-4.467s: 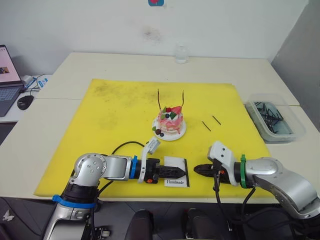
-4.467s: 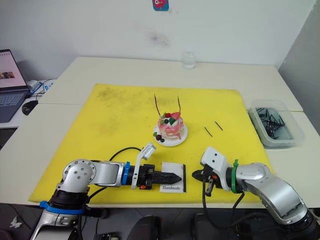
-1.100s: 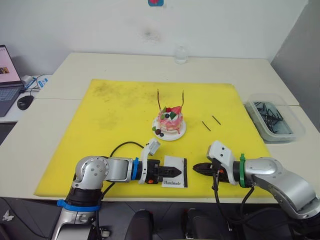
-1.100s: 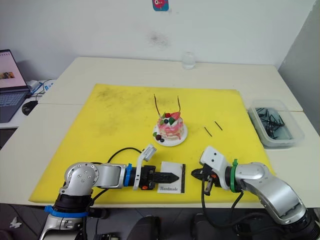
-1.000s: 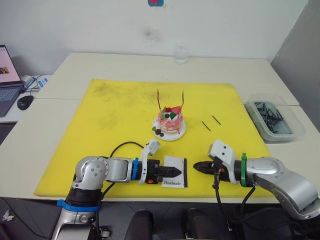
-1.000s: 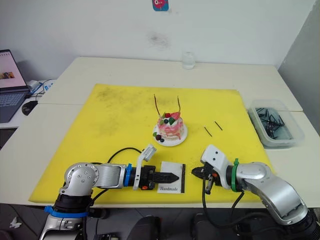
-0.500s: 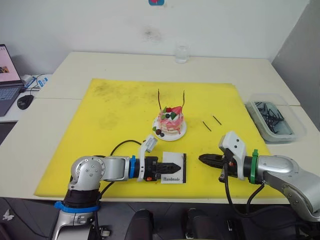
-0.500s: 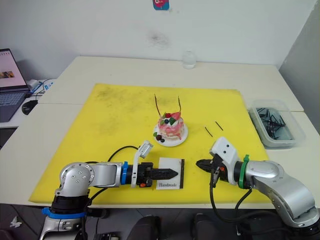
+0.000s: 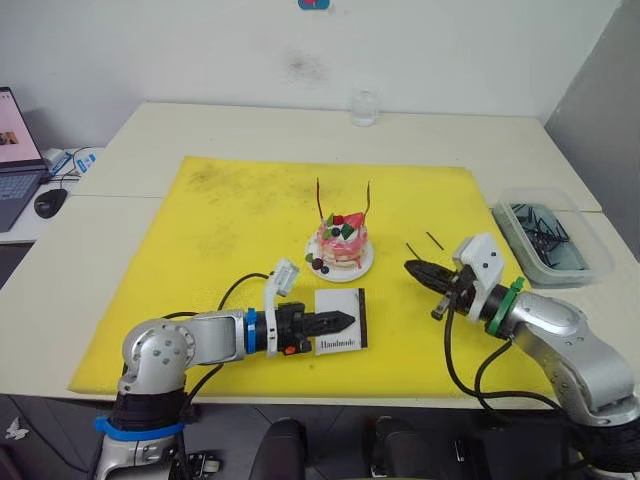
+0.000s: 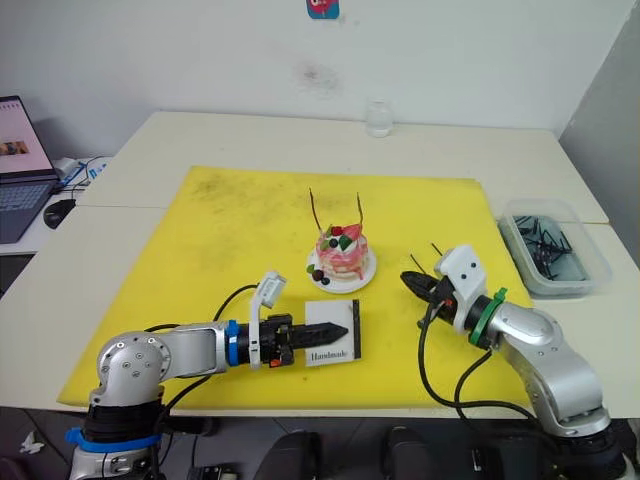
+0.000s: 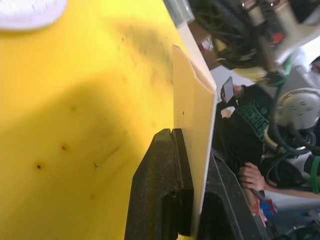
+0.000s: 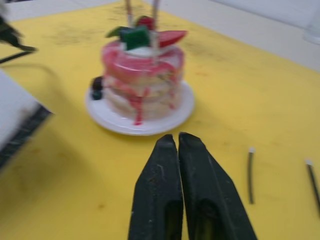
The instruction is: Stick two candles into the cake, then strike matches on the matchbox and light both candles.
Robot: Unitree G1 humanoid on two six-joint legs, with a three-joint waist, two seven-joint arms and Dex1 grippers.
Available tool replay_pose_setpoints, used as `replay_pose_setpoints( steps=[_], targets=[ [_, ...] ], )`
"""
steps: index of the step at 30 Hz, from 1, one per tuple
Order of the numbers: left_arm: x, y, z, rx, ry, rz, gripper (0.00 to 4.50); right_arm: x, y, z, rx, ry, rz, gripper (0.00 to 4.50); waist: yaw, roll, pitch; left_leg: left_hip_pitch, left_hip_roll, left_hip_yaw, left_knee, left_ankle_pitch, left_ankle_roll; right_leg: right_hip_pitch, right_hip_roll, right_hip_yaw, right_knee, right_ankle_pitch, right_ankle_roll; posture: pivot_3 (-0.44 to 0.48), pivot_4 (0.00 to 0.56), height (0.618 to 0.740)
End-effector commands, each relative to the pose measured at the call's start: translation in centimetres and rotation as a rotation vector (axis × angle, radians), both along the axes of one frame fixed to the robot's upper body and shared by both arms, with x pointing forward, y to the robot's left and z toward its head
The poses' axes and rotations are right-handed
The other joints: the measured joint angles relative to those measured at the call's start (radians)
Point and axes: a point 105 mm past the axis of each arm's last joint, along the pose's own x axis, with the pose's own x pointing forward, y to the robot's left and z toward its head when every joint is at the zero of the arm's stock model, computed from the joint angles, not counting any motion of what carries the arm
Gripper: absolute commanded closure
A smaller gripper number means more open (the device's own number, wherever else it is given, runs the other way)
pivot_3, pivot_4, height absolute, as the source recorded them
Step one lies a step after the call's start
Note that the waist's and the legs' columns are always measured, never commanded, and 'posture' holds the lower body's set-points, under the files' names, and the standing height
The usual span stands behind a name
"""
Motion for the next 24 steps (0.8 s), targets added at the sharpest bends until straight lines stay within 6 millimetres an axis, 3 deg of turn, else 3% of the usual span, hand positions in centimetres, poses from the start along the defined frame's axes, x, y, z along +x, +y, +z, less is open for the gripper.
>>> replay_pose_setpoints(
  steps=[1, 4, 10, 24],
  targets=[
    [-0.6, 1.0, 1.8, -0.046, -0.060, 0.004, 4.50, 0.6, -0.3, 0.9, 0.000, -0.097, -0.041, 3.23, -0.001, 0.000, 0.000, 0.000, 0.000, 0.000, 0.000, 0.000, 0.000, 0.000, 0.000, 0.000, 0.000, 0.000, 0.000, 0.000, 0.150, 0.740],
    [-0.9, 1.7, 1.7, -0.039, -0.054, 0.011, 4.50, 1.1, -0.7, 0.6, -0.004, -0.111, -0.084, 2.14, -0.001, 0.000, 0.000, 0.000, 0.001, 0.000, 0.000, 0.000, 0.000, 0.000, 0.000, 0.000, 0.001, 0.000, 0.000, 0.000, 0.150, 0.740],
    [-1.0, 2.1, 1.3, 0.002, -0.059, 0.017, 4.50, 3.1, -1.4, -0.8, -0.013, -0.097, -0.209, 2.14, 0.000, 0.000, 0.000, 0.001, 0.000, 0.000, 0.000, 0.000, 0.000, 0.000, 0.000, 0.000, 0.001, 0.000, 0.000, 0.000, 0.150, 0.740],
    [-1.3, 1.6, 1.2, 0.007, -0.061, -0.009, 4.50, 6.5, -0.3, -3.2, -0.009, -0.005, -0.232, 2.14, -0.001, 0.001, 0.000, 0.001, 0.001, 0.000, 0.000, 0.000, 0.000, 0.000, 0.000, 0.000, 0.002, 0.000, -0.001, 0.000, 0.150, 0.740]
  ],
)
